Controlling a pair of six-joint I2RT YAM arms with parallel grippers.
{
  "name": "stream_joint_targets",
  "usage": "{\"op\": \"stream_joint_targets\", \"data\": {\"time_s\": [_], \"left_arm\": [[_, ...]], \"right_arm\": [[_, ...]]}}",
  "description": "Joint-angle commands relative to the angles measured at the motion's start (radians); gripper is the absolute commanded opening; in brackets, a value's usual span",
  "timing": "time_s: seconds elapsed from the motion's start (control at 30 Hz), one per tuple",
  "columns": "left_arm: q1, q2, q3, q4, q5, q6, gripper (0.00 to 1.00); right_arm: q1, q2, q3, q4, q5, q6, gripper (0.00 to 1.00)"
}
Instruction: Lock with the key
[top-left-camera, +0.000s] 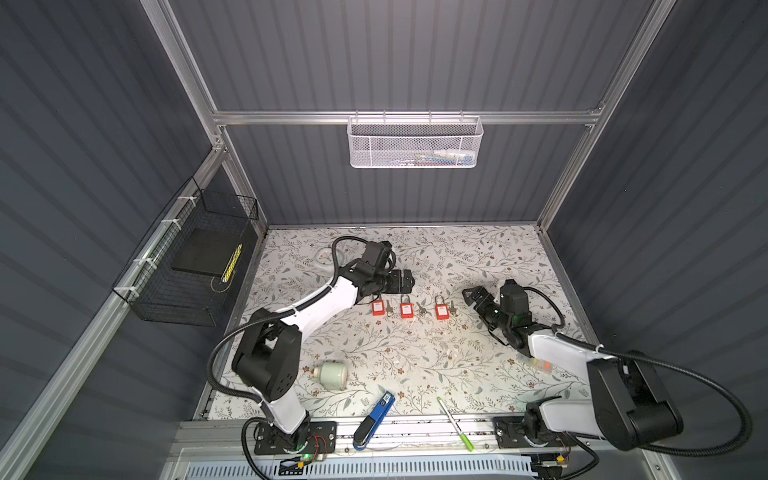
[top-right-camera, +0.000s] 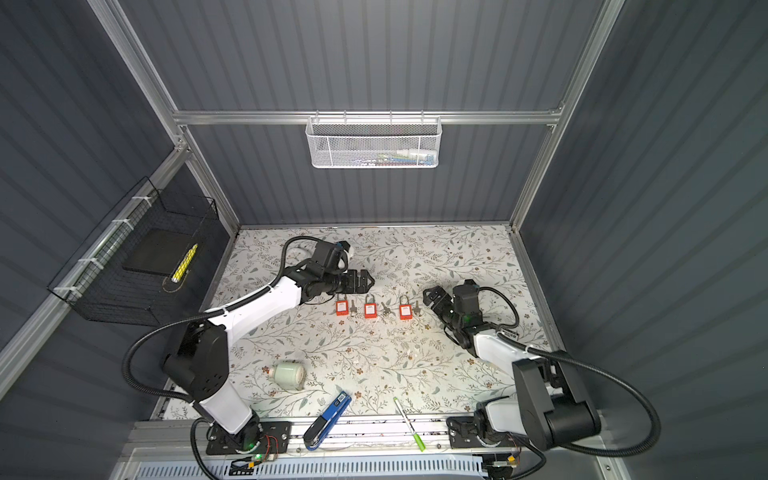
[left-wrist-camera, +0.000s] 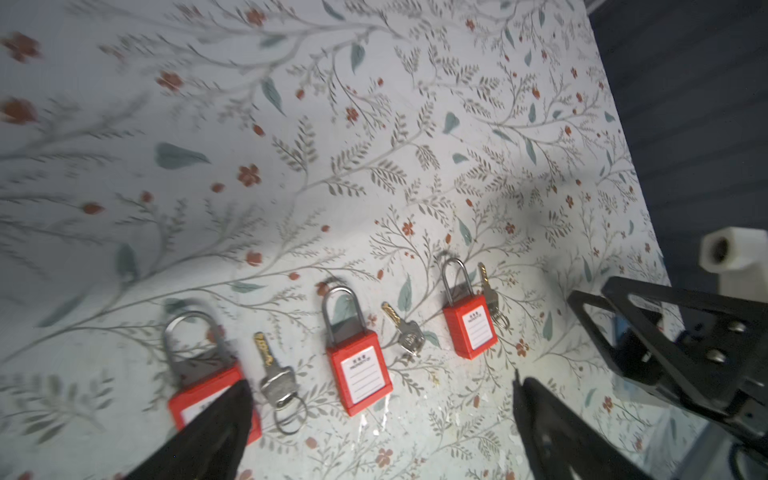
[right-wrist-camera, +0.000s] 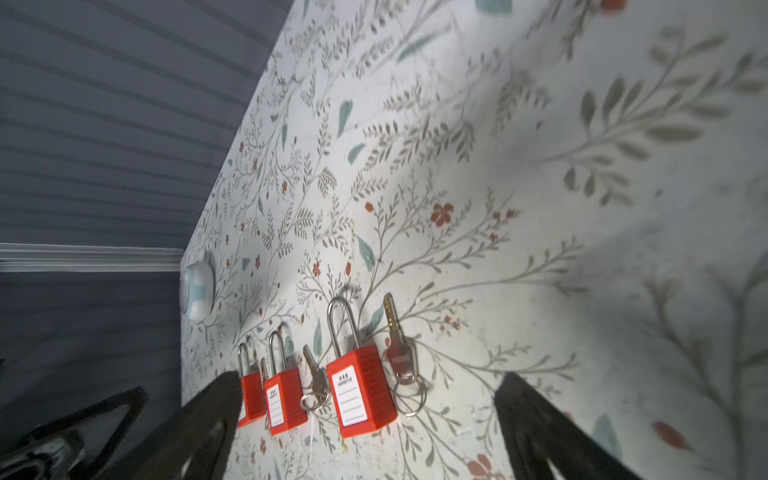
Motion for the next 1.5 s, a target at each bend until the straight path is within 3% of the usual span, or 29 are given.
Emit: {"op": "stream_joint_targets", "data": {"time_s": [0.0, 0.1, 0.23, 0.3, 0.33, 0.47, 0.57, 0.77, 0.9, 1.0, 1.07, 1.13, 1.2, 1.3, 1.37, 1.43, 1.47], "left_arm": [[0.012, -0.134, -0.094, 0.115, -0.261, 0.045, 1.00], [0.017, -0.267, -0.284, 0.356, -0.448, 0.099, 1.00], [0.017, -0.374, -0.556, 0.773, -0.547, 0.355, 1.00], [0.019, -0.393, -0.606, 0.811, -0.599, 0.442, 1.00], [0.021, -0.393, -0.602, 0.786, -0.623, 0.470, 1.00], [0.035, -0.384, -0.585, 0.697, -0.756, 0.537, 1.00], [0.082, -0.404, -0.651, 0.767, -0.761, 0.556, 1.00], [0.249, -0.376, -0.859, 1.022, -0.683, 0.465, 1.00], [0.287, -0.238, -0.935, 1.247, -0.645, 0.523, 1.00], [0.294, -0.090, -0.972, 1.456, -0.626, 0.576, 1.00], [0.302, 0.032, -1.004, 1.653, -0.618, 0.594, 1.00], [0.310, 0.150, -1.019, 1.809, -0.613, 0.593, 1.00], [0.318, 0.172, -0.998, 1.802, -0.552, 0.621, 1.00], [0.330, 0.137, -0.972, 1.700, -0.578, 0.586, 1.00], [0.347, 0.127, -0.939, 1.626, -0.568, 0.572, 1.00], [0.376, 0.095, -0.882, 1.459, -0.558, 0.529, 1.00], [0.392, 0.090, -0.845, 1.370, -0.554, 0.508, 1.00]], "right_arm": [[0.003, -0.091, 0.041, -0.161, 0.174, -0.189, 0.99], [0.001, -0.150, 0.038, -0.164, 0.275, -0.313, 0.99], [0.001, -0.206, 0.014, -0.116, 0.380, -0.500, 0.99], [-0.010, -0.219, 0.004, -0.104, 0.470, -0.482, 0.99], [-0.025, -0.226, 0.000, -0.097, 0.460, -0.489, 0.99], [-0.044, -0.291, -0.044, -0.006, 0.507, -0.618, 0.99], [-0.081, -0.303, -0.104, 0.108, 0.536, -0.681, 0.99], [-0.136, -0.139, -0.183, 0.405, 0.588, -0.772, 0.99], [-0.145, 0.018, -0.206, 0.632, 0.575, -0.857, 0.99], [-0.200, 0.077, -0.206, 0.673, 0.473, -0.826, 0.99], [-0.228, 0.123, -0.243, 0.805, 0.393, -0.831, 0.99], [-0.233, 0.125, -0.261, 0.799, 0.332, -0.834, 0.99], [-0.241, 0.227, -0.293, 1.008, 0.314, -0.851, 0.99], [-0.252, 0.151, -0.247, 0.794, 0.286, -0.829, 0.99], [-0.255, 0.203, -0.212, 0.820, 0.292, -0.835, 0.99], [-0.259, 0.161, -0.152, 0.626, 0.271, -0.823, 0.99], [-0.266, 0.175, -0.171, 0.683, 0.259, -0.824, 0.99]]}}
